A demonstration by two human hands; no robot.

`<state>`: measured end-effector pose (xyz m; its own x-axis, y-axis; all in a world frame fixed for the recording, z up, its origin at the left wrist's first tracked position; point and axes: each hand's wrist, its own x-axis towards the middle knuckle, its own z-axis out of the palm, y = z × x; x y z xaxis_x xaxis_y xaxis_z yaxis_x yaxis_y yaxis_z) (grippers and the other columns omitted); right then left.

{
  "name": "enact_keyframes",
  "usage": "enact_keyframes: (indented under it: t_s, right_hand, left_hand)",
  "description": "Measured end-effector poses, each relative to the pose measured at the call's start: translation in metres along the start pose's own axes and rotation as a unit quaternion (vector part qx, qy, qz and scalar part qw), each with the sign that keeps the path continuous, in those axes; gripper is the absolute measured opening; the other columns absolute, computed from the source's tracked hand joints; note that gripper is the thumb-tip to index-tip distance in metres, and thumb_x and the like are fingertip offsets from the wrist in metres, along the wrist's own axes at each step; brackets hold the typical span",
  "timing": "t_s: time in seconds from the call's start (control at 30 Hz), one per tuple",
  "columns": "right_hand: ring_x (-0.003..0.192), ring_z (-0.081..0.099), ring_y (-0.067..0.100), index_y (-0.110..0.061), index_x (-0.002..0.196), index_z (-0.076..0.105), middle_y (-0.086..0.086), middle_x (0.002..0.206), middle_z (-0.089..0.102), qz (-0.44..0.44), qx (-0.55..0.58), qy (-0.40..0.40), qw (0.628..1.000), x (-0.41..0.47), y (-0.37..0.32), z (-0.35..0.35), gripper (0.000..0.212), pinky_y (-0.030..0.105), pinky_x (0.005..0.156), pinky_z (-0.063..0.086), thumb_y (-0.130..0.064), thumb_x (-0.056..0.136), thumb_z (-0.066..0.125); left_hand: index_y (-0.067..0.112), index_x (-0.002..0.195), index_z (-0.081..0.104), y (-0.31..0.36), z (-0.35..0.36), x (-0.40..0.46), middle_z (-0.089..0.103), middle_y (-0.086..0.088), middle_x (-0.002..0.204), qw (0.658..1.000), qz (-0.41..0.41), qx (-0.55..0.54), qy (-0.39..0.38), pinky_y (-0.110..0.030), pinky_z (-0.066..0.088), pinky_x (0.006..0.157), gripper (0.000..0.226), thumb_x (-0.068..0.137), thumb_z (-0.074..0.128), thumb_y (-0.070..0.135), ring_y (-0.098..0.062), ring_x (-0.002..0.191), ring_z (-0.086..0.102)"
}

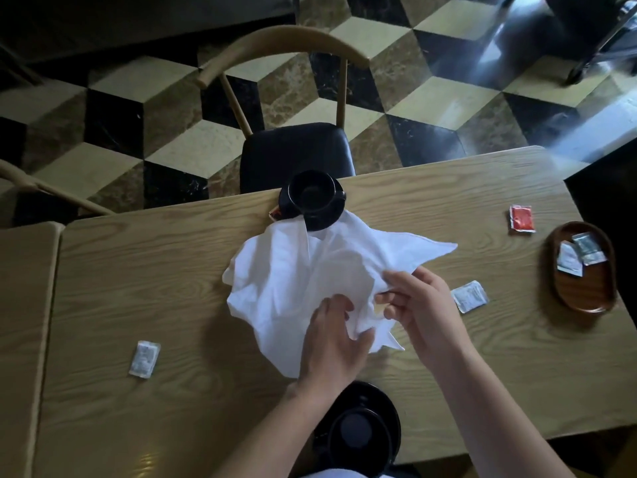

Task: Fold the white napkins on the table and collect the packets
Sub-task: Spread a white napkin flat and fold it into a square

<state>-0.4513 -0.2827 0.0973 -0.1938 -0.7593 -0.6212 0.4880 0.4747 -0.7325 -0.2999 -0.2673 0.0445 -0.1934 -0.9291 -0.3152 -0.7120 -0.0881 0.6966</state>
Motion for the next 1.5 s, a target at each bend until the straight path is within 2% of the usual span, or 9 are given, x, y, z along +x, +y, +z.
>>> enact_keyframes:
  t_s: [0.07, 0.3, 0.4, 0.57, 0.67, 0.83, 1.0, 1.17, 1.5]
  right_hand:
    - [0.059, 0.065, 0.021, -0.011, 0.081, 0.060, 0.013, 0.072, 0.063, -0.022, -0.004, -0.047, 0.999, -0.009, -0.014, 0.008, 0.014, 0.024, 0.046, 0.044, -0.014, 0.078, 0.073]
    - [0.048, 0.054, 0.018, -0.018, 0.063, 0.060, 0.008, 0.062, 0.060, -0.074, -0.003, -0.095, 0.993, -0.033, -0.040, 0.025, 0.014, 0.025, 0.045, 0.041, -0.015, 0.073, 0.070]
    - [0.046, 0.049, 0.016, -0.016, 0.063, 0.060, 0.006, 0.058, 0.059, -0.102, 0.021, -0.092, 0.990, -0.038, -0.049, 0.025, 0.017, 0.024, 0.044, 0.038, -0.009, 0.077, 0.065]
    - [0.048, 0.044, 0.015, -0.011, 0.069, 0.056, 0.004, 0.057, 0.053, -0.135, 0.052, -0.108, 0.984, -0.039, -0.070, 0.034, 0.016, 0.024, 0.046, 0.034, -0.011, 0.082, 0.066]
    - [0.050, 0.043, 0.014, -0.013, 0.067, 0.063, 0.005, 0.060, 0.052, -0.132, 0.060, -0.146, 0.979, -0.039, -0.078, 0.050, 0.022, 0.024, 0.049, 0.032, -0.018, 0.088, 0.065]
    - [0.051, 0.045, 0.009, -0.021, 0.060, 0.060, -0.002, 0.059, 0.055, -0.084, 0.115, -0.191, 0.971, -0.045, -0.092, 0.082, 0.033, 0.019, 0.050, 0.037, -0.020, 0.093, 0.062]
    - [0.051, 0.045, 0.011, -0.017, 0.065, 0.053, -0.001, 0.058, 0.049, -0.024, 0.148, -0.273, 0.950, -0.070, -0.093, 0.122, 0.024, 0.022, 0.050, 0.039, -0.018, 0.081, 0.070]
    - [0.051, 0.048, 0.008, -0.019, 0.070, 0.045, -0.006, 0.055, 0.047, 0.051, 0.222, -0.333, 0.915, -0.109, -0.071, 0.172, 0.030, 0.019, 0.050, 0.040, -0.019, 0.072, 0.075]
    - [0.072, 0.072, 0.018, -0.011, 0.056, 0.072, 0.010, 0.066, 0.062, -0.204, 0.166, -0.147, 0.954, -0.183, 0.029, 0.311, 0.033, 0.031, 0.078, 0.060, -0.004, 0.088, 0.068]
  left_hand:
    - [0.021, 0.081, 0.049, 0.007, -0.006, -0.004, 0.051, 0.010, 0.076, 0.999, 0.024, -0.002, 0.022, -0.026, 0.041, 0.066, 0.008, 0.084, 0.054, 0.027, -0.008, 0.074, 0.051]
    - [0.017, 0.099, 0.059, 0.011, -0.019, -0.025, 0.063, 0.001, 0.079, 0.993, 0.116, -0.036, -0.004, -0.039, 0.052, 0.068, 0.022, 0.095, 0.042, 0.031, -0.013, 0.071, 0.061]
    - [0.023, 0.089, 0.054, 0.009, -0.029, -0.030, 0.059, 0.009, 0.076, 0.992, 0.100, -0.043, 0.063, -0.026, 0.051, 0.064, 0.006, 0.087, 0.048, 0.024, -0.007, 0.072, 0.059]
    - [0.032, 0.081, 0.049, -0.003, -0.071, -0.029, 0.055, 0.013, 0.063, 0.981, 0.010, -0.098, 0.169, -0.011, 0.038, 0.051, 0.027, 0.083, 0.045, 0.005, -0.002, 0.057, 0.052]
    - [0.029, 0.086, 0.047, -0.004, -0.103, -0.028, 0.055, 0.008, 0.058, 0.976, 0.014, -0.105, 0.192, -0.029, 0.036, 0.041, 0.005, 0.088, 0.043, 0.031, -0.007, 0.044, 0.046]
    - [0.041, 0.100, 0.035, 0.003, -0.159, -0.035, 0.059, 0.024, 0.085, 0.978, 0.097, -0.014, 0.182, -0.013, 0.041, 0.051, 0.057, 0.066, 0.067, 0.074, 0.001, 0.071, 0.060]
    - [0.039, 0.108, 0.033, -0.009, -0.216, -0.059, 0.051, 0.008, 0.072, 0.955, 0.169, -0.041, 0.242, -0.032, 0.045, 0.046, 0.040, 0.086, 0.061, 0.055, -0.015, 0.062, 0.056]
    - [0.038, 0.094, 0.045, -0.025, -0.283, -0.090, 0.056, 0.013, 0.073, 0.933, 0.221, -0.065, 0.275, -0.012, 0.035, 0.045, 0.034, 0.078, 0.064, 0.061, -0.006, 0.057, 0.054]
    - [0.029, 0.101, 0.038, -0.126, -0.392, -0.150, 0.053, 0.016, 0.060, 0.946, 0.182, 0.096, 0.252, -0.011, 0.033, 0.043, 0.086, 0.049, 0.058, 0.095, 0.002, 0.047, 0.054]
